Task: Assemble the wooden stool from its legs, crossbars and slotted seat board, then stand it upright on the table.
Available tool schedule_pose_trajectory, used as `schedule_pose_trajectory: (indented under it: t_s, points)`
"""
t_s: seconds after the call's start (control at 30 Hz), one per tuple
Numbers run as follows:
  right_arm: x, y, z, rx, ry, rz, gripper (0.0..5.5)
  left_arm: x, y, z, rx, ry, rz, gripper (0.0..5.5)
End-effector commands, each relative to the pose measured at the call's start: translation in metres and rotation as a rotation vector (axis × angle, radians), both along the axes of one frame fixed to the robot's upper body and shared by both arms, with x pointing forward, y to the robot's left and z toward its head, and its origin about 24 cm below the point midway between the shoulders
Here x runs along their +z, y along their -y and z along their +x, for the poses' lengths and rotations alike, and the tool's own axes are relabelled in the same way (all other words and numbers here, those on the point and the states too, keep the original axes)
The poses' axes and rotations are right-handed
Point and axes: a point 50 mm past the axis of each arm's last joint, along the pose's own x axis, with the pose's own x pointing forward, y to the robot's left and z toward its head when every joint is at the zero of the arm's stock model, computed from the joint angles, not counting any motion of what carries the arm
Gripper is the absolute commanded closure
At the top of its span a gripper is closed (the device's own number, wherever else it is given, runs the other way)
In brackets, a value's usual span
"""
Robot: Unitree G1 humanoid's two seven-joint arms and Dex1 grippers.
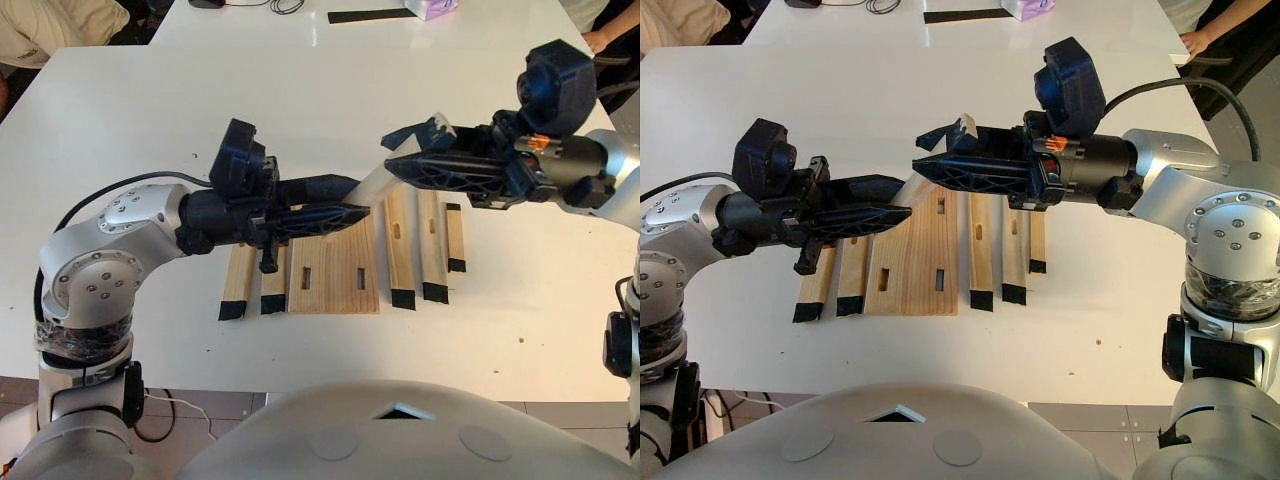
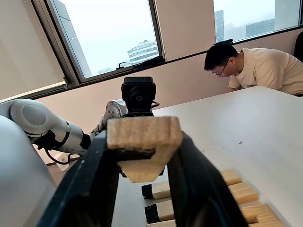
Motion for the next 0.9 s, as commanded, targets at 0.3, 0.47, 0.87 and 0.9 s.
schedule_pose_trajectory:
  t_s: [0.3, 0.47, 0.87, 0.9]
  points:
    - [0.007, 0.025, 0.019, -0.215, 0.154, -0.174, 4.18, 0.009, -0.015, 0.019, 0.215, 0.014, -0.038, 3.32]
    - [-0.014, 0.063, 0.022, -0.253, 0.193, -0.386, 4.18, 0.011, -0.030, 0.027, 0.403, 0.040, -0.062, 3.32]
    - [-0.080, 0.093, 0.028, -0.201, 0.355, -0.647, 4.18, -0.004, -0.023, 0.019, 0.464, 0.057, -0.076, 3.32]
    - [-0.082, 0.092, 0.028, -0.196, 0.373, -0.651, 4.18, -0.004, -0.022, 0.019, 0.462, 0.056, -0.072, 3.32]
